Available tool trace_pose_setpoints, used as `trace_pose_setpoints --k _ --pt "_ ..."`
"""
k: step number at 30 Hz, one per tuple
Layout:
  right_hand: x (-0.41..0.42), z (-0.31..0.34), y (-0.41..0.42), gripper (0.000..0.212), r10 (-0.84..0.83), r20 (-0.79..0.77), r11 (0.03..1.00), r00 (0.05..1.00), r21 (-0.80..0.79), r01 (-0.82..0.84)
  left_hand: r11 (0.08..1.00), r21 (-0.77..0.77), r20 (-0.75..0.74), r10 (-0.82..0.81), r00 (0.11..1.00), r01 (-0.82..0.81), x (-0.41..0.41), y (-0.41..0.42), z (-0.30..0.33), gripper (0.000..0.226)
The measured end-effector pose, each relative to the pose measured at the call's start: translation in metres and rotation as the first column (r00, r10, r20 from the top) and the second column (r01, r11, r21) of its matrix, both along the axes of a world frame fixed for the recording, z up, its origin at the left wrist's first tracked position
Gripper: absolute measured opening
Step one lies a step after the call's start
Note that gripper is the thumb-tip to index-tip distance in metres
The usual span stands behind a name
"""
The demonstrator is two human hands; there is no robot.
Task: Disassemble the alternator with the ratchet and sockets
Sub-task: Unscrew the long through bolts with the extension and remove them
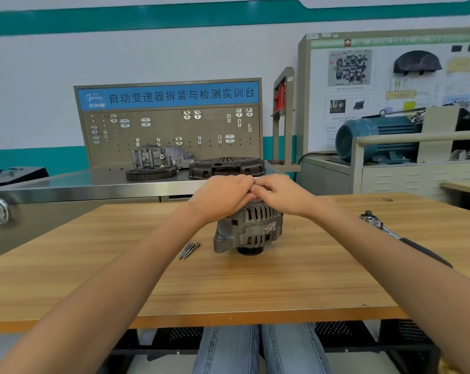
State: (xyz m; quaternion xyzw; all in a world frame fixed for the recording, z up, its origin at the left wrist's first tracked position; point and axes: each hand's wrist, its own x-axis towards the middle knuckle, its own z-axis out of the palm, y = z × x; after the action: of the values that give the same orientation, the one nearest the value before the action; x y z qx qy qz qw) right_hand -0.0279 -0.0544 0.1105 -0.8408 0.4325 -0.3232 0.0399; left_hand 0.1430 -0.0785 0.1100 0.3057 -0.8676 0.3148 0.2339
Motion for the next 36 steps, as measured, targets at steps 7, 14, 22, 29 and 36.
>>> trace_pose_setpoints --k 7,14,22,29,36 --pt "0.002 -0.003 0.002 0.029 0.065 0.002 0.997 0.998 0.05 -0.065 0.996 -0.076 0.116 0.05 0.992 -0.041 0.006 -0.002 -0.006 0.035" --pt "-0.002 -0.001 0.0 0.026 -0.067 0.392 0.978 0.917 0.209 -0.018 0.978 0.21 -0.264 0.073 0.962 -0.016 -0.01 0.006 0.0 0.027" --pt "-0.034 0.001 0.002 0.018 -0.302 0.609 0.84 0.734 0.534 -0.098 0.493 0.739 -0.652 0.352 0.671 0.46 -0.072 0.027 0.006 0.018" --pt "-0.083 -0.016 0.001 0.008 -0.635 0.194 0.655 0.748 0.649 0.387 0.273 0.92 -0.388 0.526 0.757 0.282 -0.136 0.013 -0.031 0.026" --pt "-0.108 -0.047 -0.007 0.016 -0.663 0.015 0.668 0.749 0.463 0.582 0.057 0.954 -0.263 0.629 0.732 0.294 -0.186 -0.008 -0.065 0.023"
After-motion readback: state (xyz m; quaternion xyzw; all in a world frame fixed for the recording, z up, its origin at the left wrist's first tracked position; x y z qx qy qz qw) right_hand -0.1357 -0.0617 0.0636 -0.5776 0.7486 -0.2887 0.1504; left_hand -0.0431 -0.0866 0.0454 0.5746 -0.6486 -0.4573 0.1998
